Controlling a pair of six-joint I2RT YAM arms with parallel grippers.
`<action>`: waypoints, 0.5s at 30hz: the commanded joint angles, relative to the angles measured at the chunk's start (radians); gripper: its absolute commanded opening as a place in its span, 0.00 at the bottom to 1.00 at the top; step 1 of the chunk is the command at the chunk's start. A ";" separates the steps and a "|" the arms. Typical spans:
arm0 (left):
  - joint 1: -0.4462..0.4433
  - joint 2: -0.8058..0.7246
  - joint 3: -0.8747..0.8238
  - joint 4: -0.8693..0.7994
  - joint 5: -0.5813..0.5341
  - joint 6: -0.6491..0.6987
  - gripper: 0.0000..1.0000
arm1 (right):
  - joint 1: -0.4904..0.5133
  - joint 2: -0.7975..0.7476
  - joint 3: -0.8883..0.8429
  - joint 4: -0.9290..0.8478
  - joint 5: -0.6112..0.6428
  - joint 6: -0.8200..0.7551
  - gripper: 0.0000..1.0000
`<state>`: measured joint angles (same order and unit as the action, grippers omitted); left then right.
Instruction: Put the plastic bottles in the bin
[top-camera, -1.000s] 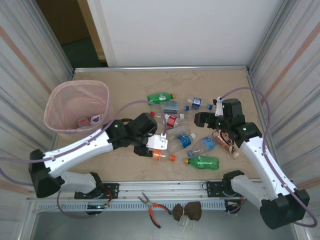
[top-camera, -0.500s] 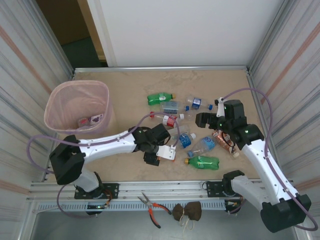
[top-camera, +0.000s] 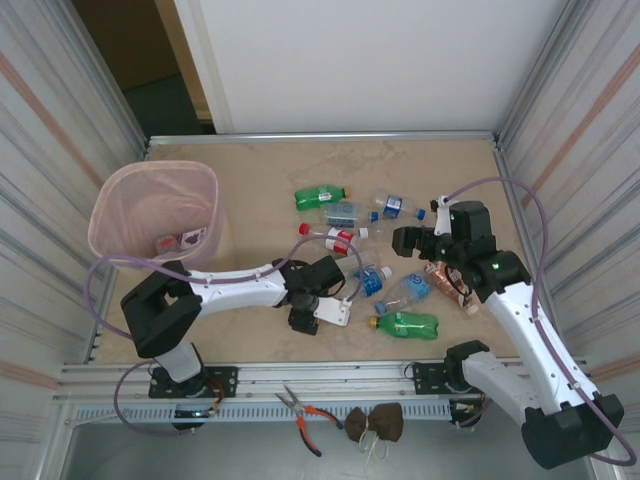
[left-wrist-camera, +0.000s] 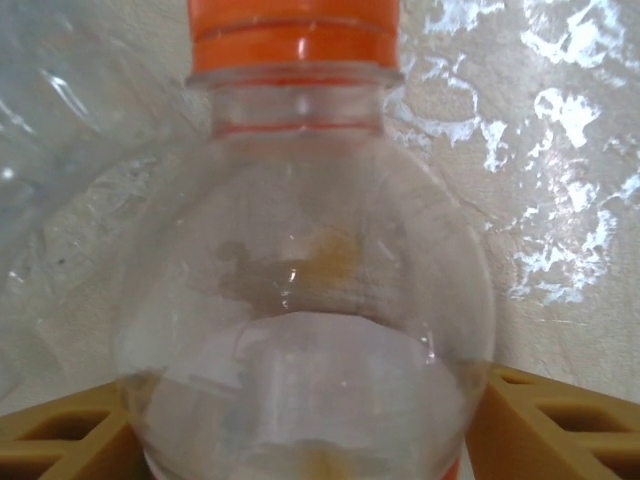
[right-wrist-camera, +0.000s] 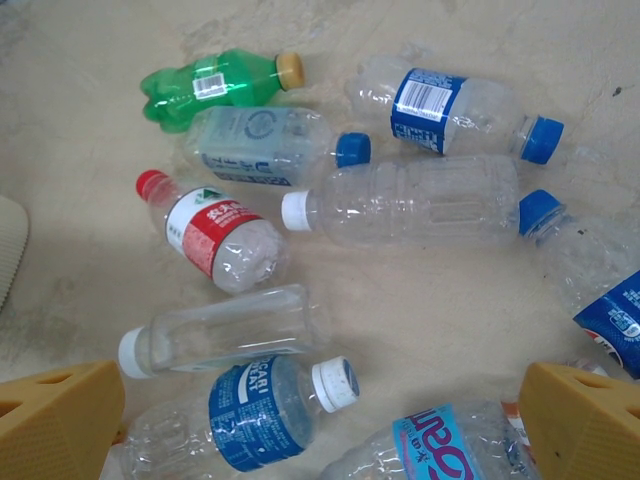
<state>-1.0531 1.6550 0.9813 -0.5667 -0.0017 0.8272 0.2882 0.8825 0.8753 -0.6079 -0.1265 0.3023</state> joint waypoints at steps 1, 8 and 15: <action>0.013 0.008 -0.010 0.005 -0.012 0.018 0.66 | 0.006 -0.014 0.004 -0.012 0.018 -0.020 1.00; 0.013 -0.026 0.004 -0.039 -0.013 0.014 0.52 | 0.006 -0.020 0.004 -0.014 0.019 -0.020 1.00; 0.013 -0.167 0.032 -0.094 0.002 -0.006 0.51 | 0.006 -0.025 0.007 -0.016 0.023 -0.023 1.00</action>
<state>-1.0466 1.5734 0.9817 -0.6140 -0.0113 0.8333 0.2882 0.8780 0.8753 -0.6083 -0.1234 0.3019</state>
